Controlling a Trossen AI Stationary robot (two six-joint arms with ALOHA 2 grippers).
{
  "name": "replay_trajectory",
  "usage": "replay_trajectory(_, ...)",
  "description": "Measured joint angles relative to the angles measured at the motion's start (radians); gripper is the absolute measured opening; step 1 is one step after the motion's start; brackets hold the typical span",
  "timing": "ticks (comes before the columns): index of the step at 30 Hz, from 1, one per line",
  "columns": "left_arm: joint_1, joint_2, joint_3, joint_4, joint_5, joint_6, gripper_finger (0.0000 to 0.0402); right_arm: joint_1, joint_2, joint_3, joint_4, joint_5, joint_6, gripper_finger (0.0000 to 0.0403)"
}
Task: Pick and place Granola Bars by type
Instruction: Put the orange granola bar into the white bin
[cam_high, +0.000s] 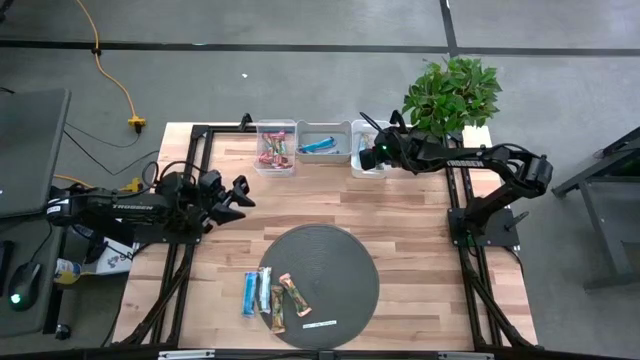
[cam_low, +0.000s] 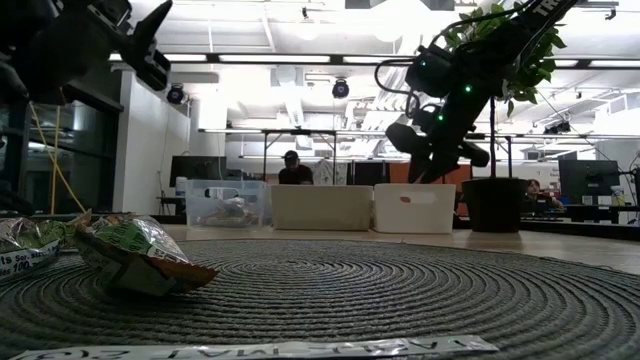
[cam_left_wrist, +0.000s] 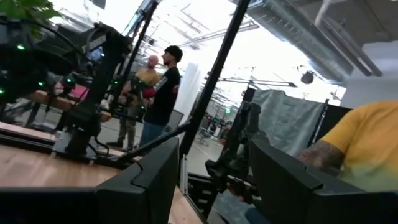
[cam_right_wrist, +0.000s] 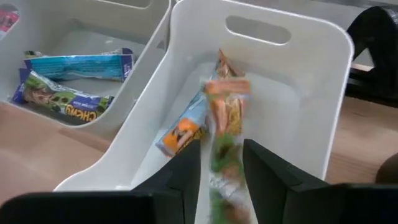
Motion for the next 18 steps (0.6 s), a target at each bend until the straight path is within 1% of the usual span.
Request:
replay_trajectory(8,0.000,-0.001,-0.002,0.009,0.024,0.008,0.0192,0.015,0.000,0.000,0.008,-0.070,-0.010,0.0110)
replay_trajectory(11,0.002,-0.001,-0.002,0.008,0.070,0.008,0.0192,0.036,0.000,0.000,0.046,-0.100,-0.035,0.0111)
replay_trajectory(14,0.002,-0.001,-0.002,0.008,0.116,0.004,0.0192,0.062,0.000,0.012,0.057,-0.106,-0.037,0.0111)
replay_trajectory(18,0.002,-0.001,-0.002,0.008,0.143,0.016,0.0192,0.106,0.000,0.054,0.060,-0.093,-0.083,0.0111)
